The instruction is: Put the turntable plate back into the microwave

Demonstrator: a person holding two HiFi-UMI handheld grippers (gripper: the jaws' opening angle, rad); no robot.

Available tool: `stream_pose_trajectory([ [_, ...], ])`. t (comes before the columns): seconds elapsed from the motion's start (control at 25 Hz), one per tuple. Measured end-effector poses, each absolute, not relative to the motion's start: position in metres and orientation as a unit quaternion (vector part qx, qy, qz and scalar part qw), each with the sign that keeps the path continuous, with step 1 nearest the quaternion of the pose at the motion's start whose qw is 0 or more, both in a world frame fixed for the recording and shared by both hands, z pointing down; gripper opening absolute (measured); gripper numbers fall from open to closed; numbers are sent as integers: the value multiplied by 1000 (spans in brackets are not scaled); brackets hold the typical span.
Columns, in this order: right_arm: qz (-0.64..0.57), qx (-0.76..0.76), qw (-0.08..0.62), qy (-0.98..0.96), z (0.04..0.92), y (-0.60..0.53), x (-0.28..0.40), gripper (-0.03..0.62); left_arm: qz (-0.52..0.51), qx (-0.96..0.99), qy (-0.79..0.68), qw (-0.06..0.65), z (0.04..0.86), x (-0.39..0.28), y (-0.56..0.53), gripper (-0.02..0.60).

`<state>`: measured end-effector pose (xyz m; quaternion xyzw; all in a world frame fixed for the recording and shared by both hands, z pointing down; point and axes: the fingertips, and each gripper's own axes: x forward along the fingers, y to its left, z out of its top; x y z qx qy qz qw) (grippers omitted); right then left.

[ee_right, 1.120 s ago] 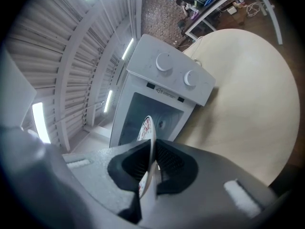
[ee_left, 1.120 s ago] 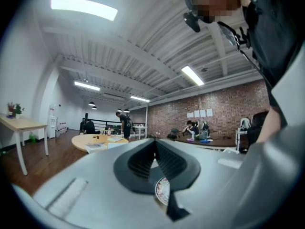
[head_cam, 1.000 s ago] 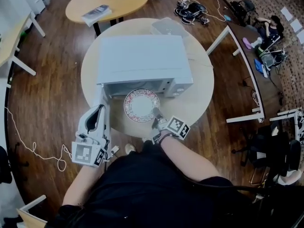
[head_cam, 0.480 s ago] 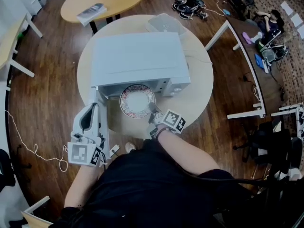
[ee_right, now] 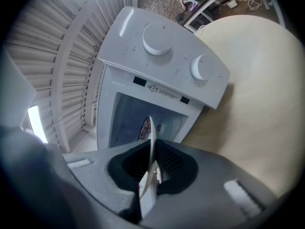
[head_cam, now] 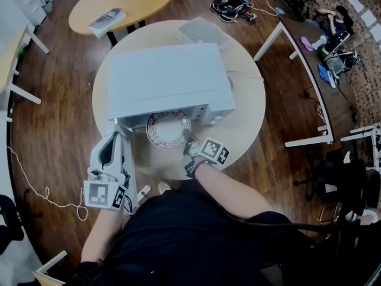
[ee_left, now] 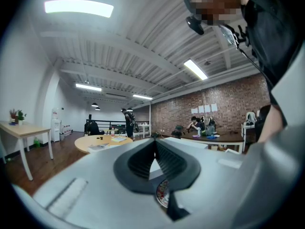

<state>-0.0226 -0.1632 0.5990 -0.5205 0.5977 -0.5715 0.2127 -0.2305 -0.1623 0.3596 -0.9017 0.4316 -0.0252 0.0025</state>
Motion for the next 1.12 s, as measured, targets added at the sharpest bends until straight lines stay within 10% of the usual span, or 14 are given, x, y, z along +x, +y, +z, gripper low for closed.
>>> stream_pose_trajectory([
  [1.12, -585, -519, 207, 588, 613, -216, -29, 18, -35, -895, 444, -17, 367, -234, -202, 3],
])
